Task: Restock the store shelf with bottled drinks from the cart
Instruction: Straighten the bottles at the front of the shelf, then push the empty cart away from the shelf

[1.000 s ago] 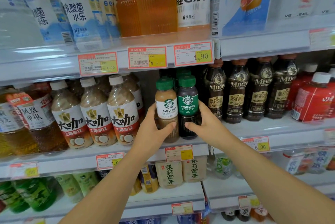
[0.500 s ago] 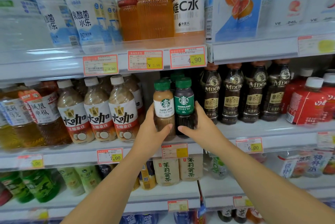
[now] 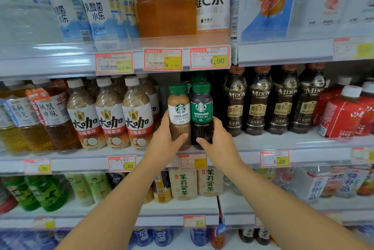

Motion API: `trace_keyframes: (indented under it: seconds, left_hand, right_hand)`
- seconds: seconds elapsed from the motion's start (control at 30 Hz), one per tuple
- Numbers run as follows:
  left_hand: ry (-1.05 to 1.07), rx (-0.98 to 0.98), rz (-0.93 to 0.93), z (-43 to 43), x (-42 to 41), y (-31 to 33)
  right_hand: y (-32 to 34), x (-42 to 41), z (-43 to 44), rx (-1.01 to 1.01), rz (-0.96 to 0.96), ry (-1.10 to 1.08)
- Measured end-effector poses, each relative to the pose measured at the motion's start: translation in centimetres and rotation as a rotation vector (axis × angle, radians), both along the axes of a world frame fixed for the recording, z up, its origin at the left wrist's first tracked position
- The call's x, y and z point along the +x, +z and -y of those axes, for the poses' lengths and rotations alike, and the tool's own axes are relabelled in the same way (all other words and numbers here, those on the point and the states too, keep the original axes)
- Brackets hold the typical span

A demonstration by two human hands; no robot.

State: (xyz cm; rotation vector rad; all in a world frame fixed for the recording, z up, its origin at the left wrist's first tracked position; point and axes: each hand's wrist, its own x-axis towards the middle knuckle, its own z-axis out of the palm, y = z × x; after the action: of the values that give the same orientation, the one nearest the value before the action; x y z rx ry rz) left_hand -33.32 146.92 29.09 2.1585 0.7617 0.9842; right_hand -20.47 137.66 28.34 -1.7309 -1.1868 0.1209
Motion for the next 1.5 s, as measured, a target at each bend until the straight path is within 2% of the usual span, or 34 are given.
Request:
trace_keyframes:
  seconds: [0.43, 0.53, 0.7, 0.8, 0.87, 1.03, 1.17, 1.23, 1.37, 1.43, 1.5]
  left_hand:
    - [0.048, 0.044, -0.008, 1.2, -0.6, -0.4]
    - [0.088, 0.121, -0.02, 2.6, -1.3, -1.3]
    - [0.108, 0.436, -0.166, 4.8, -4.1, -4.8]
    - [0.142, 0.477, -0.183, 5.7, -7.0, -7.6]
    - [0.19, 0.397, -0.205, 6.5, -9.9, -10.3]
    - [0.278, 0.103, -0.309, 9.4, -18.9, -19.1]
    - [0.275, -0.156, -0.448, 11.8, -24.4, -25.9]
    - [0.204, -0.273, -0.568, 12.9, -26.3, -29.0]
    - [0.0, -0.439, -0.742, 14.8, -28.6, -34.8]
    - [-0.112, -0.509, -0.808, 15.8, -29.1, -37.8]
    - [-0.213, -0.592, -0.851, 16.9, -29.1, -40.3]
  right_hand:
    - [0.0, -0.3, 1.5, -0.026, -0.018, 0.084]
    - [-1.5, -1.4, 3.2, 0.005, 0.107, 0.052]
    - [-4.5, -2.6, 5.4, 0.12, 0.501, 0.052]
    - [-6.8, -4.2, 5.8, 0.123, 0.486, 0.116]
    - [-9.5, -5.9, 6.1, 0.036, 0.39, 0.183]
    - [-19.0, -12.3, 7.4, -0.405, 0.136, 0.367]
    - [-25.7, -16.5, 7.7, -0.732, 0.141, 0.565]
    - [-28.7, -17.9, 7.7, -0.847, 0.22, 0.665]
    - [-34.9, -20.2, 7.3, -1.044, 0.612, 0.782]
    - [-37.4, -21.4, 7.1, -1.059, 0.807, 0.813]
    - [-39.5, -22.4, 7.0, -0.995, 0.882, 0.794]
